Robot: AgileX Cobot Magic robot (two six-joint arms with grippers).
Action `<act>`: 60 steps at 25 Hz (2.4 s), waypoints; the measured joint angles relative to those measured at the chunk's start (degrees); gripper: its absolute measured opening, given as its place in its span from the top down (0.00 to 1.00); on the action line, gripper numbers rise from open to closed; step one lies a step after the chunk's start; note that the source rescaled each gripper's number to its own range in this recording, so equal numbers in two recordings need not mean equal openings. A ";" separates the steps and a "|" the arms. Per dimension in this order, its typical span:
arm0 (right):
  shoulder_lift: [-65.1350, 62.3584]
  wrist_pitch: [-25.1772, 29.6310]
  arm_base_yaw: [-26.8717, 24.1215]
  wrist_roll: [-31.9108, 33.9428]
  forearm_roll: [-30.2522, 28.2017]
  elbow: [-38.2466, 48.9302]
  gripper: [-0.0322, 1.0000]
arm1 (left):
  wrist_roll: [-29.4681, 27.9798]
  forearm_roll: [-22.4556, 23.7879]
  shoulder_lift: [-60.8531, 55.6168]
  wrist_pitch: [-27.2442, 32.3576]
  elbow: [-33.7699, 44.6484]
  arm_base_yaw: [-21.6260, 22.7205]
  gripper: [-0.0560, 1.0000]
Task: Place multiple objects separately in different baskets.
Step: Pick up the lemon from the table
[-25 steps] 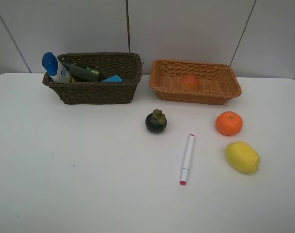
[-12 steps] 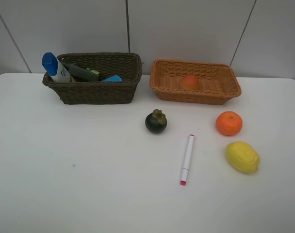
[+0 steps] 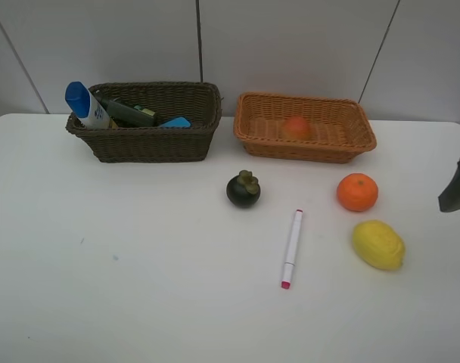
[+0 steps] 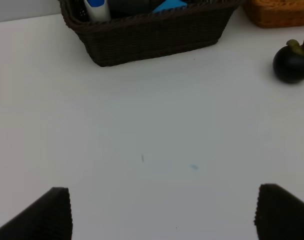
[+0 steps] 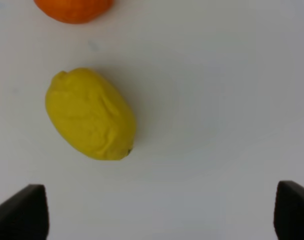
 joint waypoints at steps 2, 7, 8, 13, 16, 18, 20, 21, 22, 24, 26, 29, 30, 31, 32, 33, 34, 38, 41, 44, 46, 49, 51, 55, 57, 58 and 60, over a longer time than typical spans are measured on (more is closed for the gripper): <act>4.01 -0.09 0.09 -1.65 2.10 -0.83 0.00 | 0.00 0.00 0.00 0.00 0.00 0.00 0.15; 11.72 -0.29 5.44 -5.69 4.69 -0.98 0.00 | 0.00 0.00 0.00 0.00 0.00 0.00 0.15; 13.28 -0.29 7.07 -5.99 4.53 -0.98 0.00 | 0.00 0.00 0.00 0.00 0.00 0.00 0.15; 19.35 -3.05 13.74 -6.63 4.30 -0.98 0.00 | -0.02 0.00 0.00 0.00 0.00 0.00 0.15; 21.89 -5.29 16.09 -6.80 4.30 -1.03 0.00 | -0.02 0.00 0.00 0.00 0.00 0.00 0.15; 23.53 -6.46 16.87 -6.86 4.30 -1.03 0.00 | -0.02 0.00 0.00 0.00 0.00 0.00 0.15; 25.15 -7.54 17.20 -6.88 3.98 -1.03 0.00 | -0.02 0.00 0.00 0.00 0.00 0.00 0.15; 25.74 -8.17 17.26 -6.88 3.53 -1.03 0.00 | -0.02 0.00 0.00 0.00 0.00 0.00 0.15; 26.42 -8.74 17.33 -6.88 2.98 -1.03 0.00 | -0.02 0.00 0.00 0.00 0.00 0.00 0.15; 27.58 -9.85 17.33 -6.99 2.07 -1.03 0.00 | -0.02 0.00 0.00 0.00 0.00 0.00 0.15; 28.45 -11.33 17.33 -6.99 1.41 -1.03 0.00 | -0.02 0.00 0.00 0.00 0.00 0.00 0.15; 29.78 -13.67 17.33 -6.99 1.08 -1.03 0.00 | -0.02 0.00 0.00 0.00 0.00 0.00 0.15; 30.28 -14.29 17.33 -7.04 1.02 -1.03 0.00 | -0.02 0.00 0.00 0.00 0.00 0.00 0.15; 30.93 -15.02 17.33 -7.04 1.02 -1.03 0.00 | -0.02 0.00 0.00 0.00 0.00 0.00 0.15; 31.68 -15.71 17.33 -7.04 1.08 -1.03 0.00 | -0.02 0.00 0.00 0.00 0.00 0.00 0.15; 32.72 -16.24 17.33 -7.04 1.08 -1.03 0.00 | -0.02 0.00 0.00 0.00 0.00 0.00 0.15; 33.71 -16.58 17.33 -7.04 1.02 -1.03 0.00 | -0.02 0.00 0.00 0.00 0.00 0.00 0.15; 37.06 -18.71 17.33 -6.27 -0.09 -1.09 0.00 | -0.02 0.00 0.00 0.00 0.00 0.00 0.15; 38.74 -20.42 17.33 -5.99 -0.51 -1.09 0.00 | -0.02 0.00 0.00 0.00 0.00 0.00 0.15; 39.94 -21.55 17.33 -5.94 -0.51 -1.09 0.00 | -0.02 0.00 0.00 0.00 0.00 0.00 0.15; 40.84 -22.06 17.33 -5.94 -0.51 -1.14 0.00 | -0.02 0.00 0.00 0.00 0.00 0.00 0.15; 41.69 -22.37 17.33 -5.92 -0.51 -1.29 0.00 | -0.02 0.00 0.00 0.00 0.00 0.00 0.15; 41.86 -22.37 17.33 -5.79 -0.89 -1.41 0.01 | -0.02 0.00 0.00 0.00 0.00 0.00 0.15; 41.91 -22.91 17.33 -5.75 -1.57 -1.52 0.18 | -0.02 0.00 0.00 0.00 0.00 0.00 0.15; 41.99 -23.15 17.33 -5.75 -1.88 -1.52 0.39 | -0.02 0.00 0.00 0.00 0.00 0.00 0.15; 42.06 -23.03 17.33 -5.75 -1.94 -1.52 0.40 | -0.02 0.00 0.00 0.00 0.00 0.00 0.15; 42.06 -22.55 17.33 -5.75 -2.30 -1.74 0.40 | -0.02 0.00 0.00 0.00 0.00 0.00 0.15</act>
